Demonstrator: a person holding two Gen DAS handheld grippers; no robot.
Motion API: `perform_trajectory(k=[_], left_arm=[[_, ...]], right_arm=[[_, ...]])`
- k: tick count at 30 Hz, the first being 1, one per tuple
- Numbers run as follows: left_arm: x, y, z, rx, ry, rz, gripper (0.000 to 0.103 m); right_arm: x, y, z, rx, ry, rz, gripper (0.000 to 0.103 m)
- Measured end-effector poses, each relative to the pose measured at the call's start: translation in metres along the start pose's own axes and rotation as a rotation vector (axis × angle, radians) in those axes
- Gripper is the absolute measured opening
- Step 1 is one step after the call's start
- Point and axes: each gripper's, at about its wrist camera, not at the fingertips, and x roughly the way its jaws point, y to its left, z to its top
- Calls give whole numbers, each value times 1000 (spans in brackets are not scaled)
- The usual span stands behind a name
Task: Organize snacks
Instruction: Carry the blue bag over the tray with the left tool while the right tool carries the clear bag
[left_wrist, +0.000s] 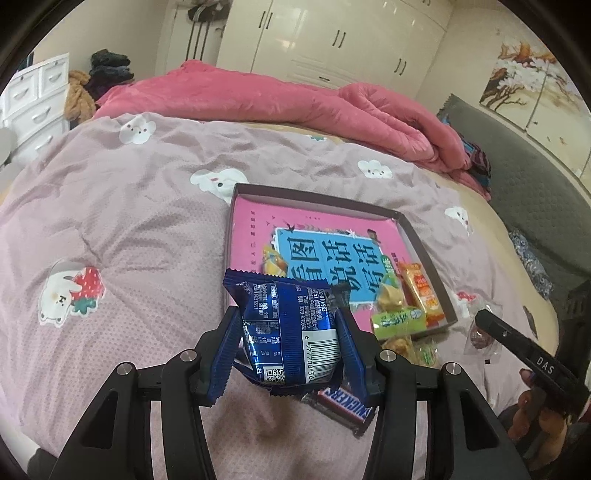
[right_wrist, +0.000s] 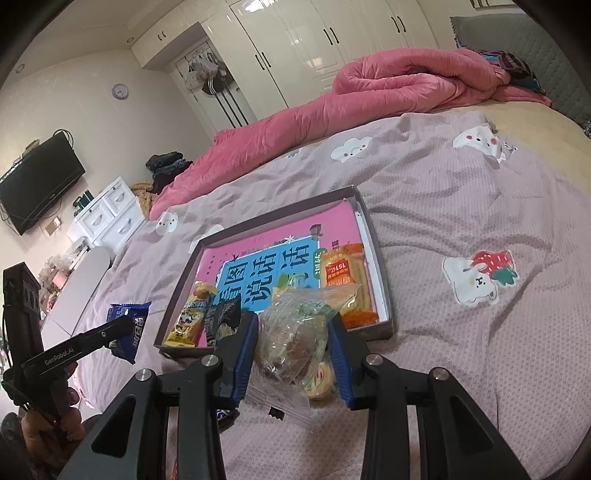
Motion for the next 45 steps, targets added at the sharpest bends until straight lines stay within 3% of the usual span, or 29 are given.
perform_trajectory(k=[12, 23, 36, 45], left_arm=[[18, -6, 12, 4, -8, 15, 53], [42, -13, 14, 36, 7, 73, 53], [71, -30, 7, 153, 22, 171, 53], [85, -34, 3, 163, 45, 175, 53]], right_arm=[[8, -6, 13, 2, -23, 4, 38], [15, -8, 22, 4, -35, 14, 38], [25, -10, 29, 5, -38, 12, 38], [26, -11, 31, 3, -36, 12, 38]])
